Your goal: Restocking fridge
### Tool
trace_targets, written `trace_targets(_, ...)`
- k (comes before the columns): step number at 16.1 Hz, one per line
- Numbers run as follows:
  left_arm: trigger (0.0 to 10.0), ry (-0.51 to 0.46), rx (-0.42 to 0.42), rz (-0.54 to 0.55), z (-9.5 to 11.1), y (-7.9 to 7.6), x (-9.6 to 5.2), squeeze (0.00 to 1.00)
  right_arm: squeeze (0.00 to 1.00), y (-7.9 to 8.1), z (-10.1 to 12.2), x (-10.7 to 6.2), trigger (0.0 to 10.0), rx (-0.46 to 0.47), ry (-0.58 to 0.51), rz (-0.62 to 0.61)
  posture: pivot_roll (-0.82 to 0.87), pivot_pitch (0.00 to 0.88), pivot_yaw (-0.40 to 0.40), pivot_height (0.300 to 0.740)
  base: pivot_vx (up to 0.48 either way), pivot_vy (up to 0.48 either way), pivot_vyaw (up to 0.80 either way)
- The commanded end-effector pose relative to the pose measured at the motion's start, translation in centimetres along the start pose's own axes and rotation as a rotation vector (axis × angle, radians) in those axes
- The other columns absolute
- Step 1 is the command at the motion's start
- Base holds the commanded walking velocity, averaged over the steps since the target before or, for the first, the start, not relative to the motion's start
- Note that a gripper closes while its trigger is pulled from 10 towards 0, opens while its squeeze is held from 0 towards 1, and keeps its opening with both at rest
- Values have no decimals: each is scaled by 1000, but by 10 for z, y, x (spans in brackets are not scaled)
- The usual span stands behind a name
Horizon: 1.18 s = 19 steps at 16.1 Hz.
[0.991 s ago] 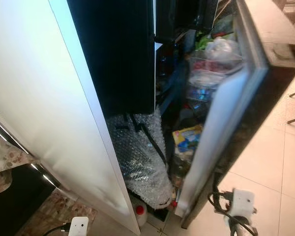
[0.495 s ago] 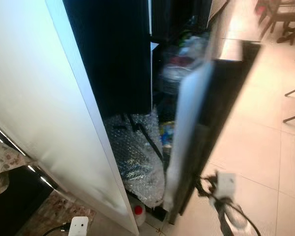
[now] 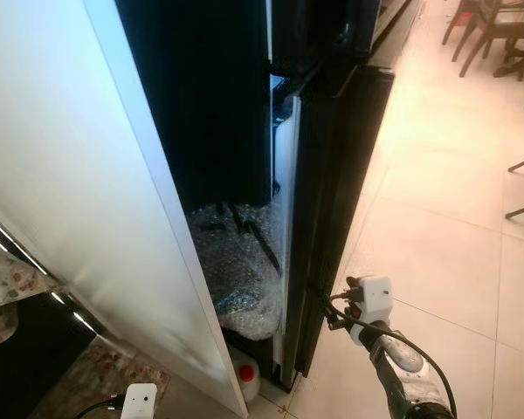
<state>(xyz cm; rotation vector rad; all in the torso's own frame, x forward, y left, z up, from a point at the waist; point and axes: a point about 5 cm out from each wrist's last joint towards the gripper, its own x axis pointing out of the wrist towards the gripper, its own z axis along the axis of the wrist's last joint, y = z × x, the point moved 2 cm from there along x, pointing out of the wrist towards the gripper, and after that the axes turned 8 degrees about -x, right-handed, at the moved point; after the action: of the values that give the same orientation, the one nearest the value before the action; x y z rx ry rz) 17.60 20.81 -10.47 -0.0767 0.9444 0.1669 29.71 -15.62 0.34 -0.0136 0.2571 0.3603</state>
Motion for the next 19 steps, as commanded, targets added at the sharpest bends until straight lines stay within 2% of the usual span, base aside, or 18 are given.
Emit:
trace_targets(1,10000,12,17,15,-3,4,-1,0,0,6,-6,-2,10000,20,13,26,-14,28,53,740,0,0,0)
trace_targets(5,10000,10,25,15,-2,4,-1,0,0,11,-15,-8,10000,26,23,25,-12,24,50,740,0,0,0)
trace_targets(11,10000,13,36,4,-3,1,-1,0,0,12,-33,-38,10000,32,5,-14,-25,19,52,740,0,0,0)
trace_targets(15,10000,13,39,4,-3,1,0,0,0,12,-24,-44,10000,-7,-6,103,-27,6,49,740,0,0,0)
trace_targets(18,10000,16,39,7,-3,1,0,0,0,15,-25,-50,10000,-44,50,236,-25,13,52,740,0,0,0)
trace_targets(19,10000,16,38,10,-4,2,-1,0,0,16,-26,-53,10000,-94,80,293,-26,16,54,740,0,0,0)
